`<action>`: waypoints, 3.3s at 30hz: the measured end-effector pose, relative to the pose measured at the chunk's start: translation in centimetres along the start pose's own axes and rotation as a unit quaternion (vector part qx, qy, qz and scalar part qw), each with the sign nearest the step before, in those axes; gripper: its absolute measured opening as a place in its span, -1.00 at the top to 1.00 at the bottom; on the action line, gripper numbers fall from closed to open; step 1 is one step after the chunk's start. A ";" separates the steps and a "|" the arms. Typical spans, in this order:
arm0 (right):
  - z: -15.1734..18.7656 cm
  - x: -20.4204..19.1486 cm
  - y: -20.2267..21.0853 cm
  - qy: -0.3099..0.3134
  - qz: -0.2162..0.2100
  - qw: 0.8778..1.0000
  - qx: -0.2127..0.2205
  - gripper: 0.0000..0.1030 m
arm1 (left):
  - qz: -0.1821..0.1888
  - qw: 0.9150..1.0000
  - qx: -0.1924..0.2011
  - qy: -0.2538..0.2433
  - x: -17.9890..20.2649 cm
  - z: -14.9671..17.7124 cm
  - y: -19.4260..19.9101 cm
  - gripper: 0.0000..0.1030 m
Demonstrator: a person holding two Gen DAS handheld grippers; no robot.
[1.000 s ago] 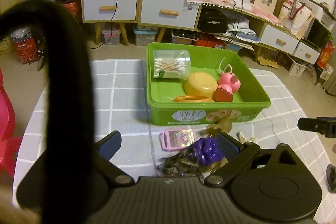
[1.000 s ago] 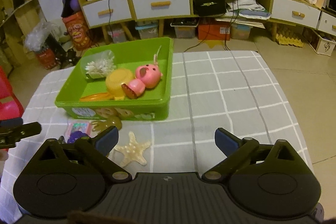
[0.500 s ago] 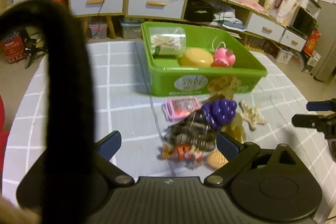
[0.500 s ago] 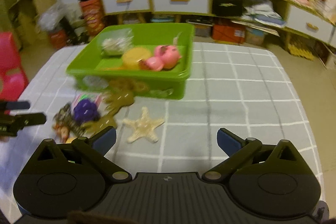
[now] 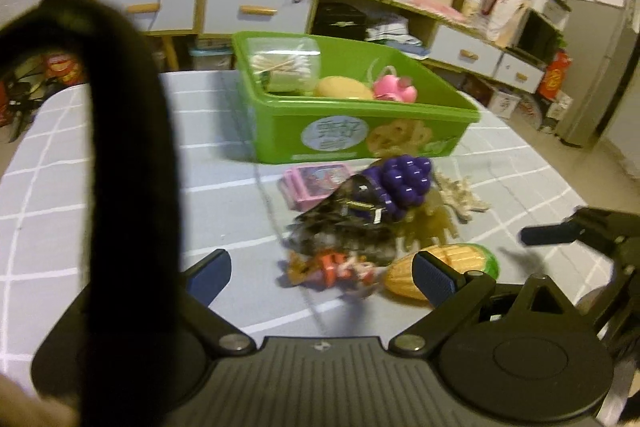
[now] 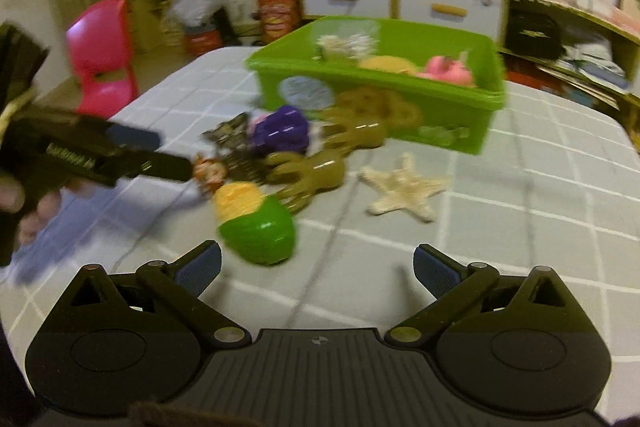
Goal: Organize rigid objects
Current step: 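Withdraw both tools from the bin toward the remaining toys, then grasp the dark claw hair clip with the left tool while the right grasps the corn, then lift the claw clip with the left tool while the right lifts the corn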
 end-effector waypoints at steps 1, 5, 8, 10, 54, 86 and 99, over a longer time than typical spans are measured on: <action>0.1 -0.6 -0.3 0.013 -0.003 1.000 -0.003 -0.95 | 0.005 1.000 -0.002 0.001 0.2 0.0 -0.1 -0.41; 0.3 -1.8 -1.0 0.038 -0.006 0.999 -0.005 -0.95 | 0.015 1.000 -0.014 0.003 0.9 -0.1 -1.0 -0.41; 0.2 -2.0 -1.4 0.037 -0.007 0.999 -0.001 -0.92 | 0.019 1.000 -0.019 0.004 1.1 -0.1 -1.4 -0.41; 0.0 -2.0 -1.6 0.037 -0.006 0.999 0.003 -0.90 | 0.022 0.999 -0.024 0.007 1.3 -0.1 -1.7 -0.40; -2.0 -3.0 -2.9 0.054 -0.004 0.998 0.010 -0.35 | 0.015 0.997 -0.062 0.039 2.0 -1.3 -3.9 -0.01; -5.0 -1.8 1.4 0.024 0.009 0.998 0.051 -0.06 | 0.013 0.997 -0.051 0.049 1.7 -3.0 -1.4 0.20; -8.3 0.9 3.9 -0.017 0.027 0.995 0.098 -0.06 | 0.010 0.997 -0.058 0.056 1.7 -4.5 -1.2 0.73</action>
Point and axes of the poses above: each gripper's, at about its wrist camera, not at the fingertips, and y roughly against the way its jaws point, x to its right, z to its underside, the point moved 10 cm from there along -y, roughly the way its jaws point, and after that the axes turned 12 degrees about -z, right-handed, at the moved point
